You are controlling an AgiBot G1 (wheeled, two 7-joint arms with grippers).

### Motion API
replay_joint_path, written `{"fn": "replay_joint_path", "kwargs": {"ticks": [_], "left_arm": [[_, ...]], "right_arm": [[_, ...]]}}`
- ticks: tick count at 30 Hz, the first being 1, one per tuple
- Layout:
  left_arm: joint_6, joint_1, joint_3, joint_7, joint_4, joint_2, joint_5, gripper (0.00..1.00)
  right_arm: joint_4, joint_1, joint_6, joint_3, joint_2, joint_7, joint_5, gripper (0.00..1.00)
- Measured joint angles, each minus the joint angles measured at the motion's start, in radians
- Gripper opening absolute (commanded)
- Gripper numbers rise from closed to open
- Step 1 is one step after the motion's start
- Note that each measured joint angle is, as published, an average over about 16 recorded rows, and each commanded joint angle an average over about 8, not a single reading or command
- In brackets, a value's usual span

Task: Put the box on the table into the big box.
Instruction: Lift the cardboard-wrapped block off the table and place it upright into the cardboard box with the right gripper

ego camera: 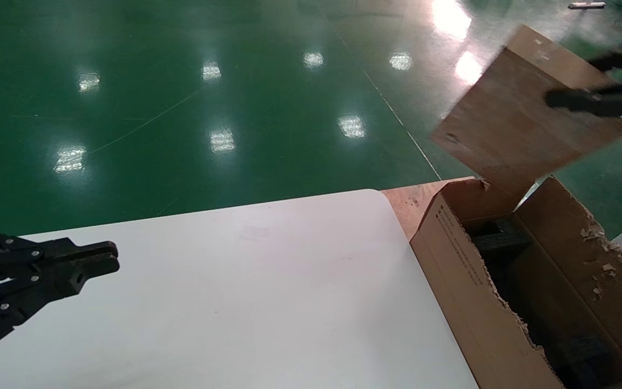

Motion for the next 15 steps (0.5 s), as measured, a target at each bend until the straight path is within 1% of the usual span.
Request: {"fn": "replay_joint_path", "kwargs": {"ticks": [4,8,11,15], "left_arm": [[0.000,0.000,0.000,0.000,0.000,0.000,0.000,0.00],[0.000,0.000,0.000,0.000,0.000,0.000,0.000,0.00],[0.000,0.000,0.000,0.000,0.000,0.000,0.000,0.00],[0.000,0.000,0.000,0.000,0.000,0.000,0.000,0.00]], "right_arm": [[0.126,0.034,0.011,0.046,0.129,0.106,-0.127,0.00],[0.233,0.029,0.019,0.102,0.256,0.199,-0.221,0.00],[0.294,0.013,0.023,0.142,0.347,0.250,-0.268,0.00],[0.345,-0.013,0.032,0.176,0.454,0.293,-0.297,0.00]]}}
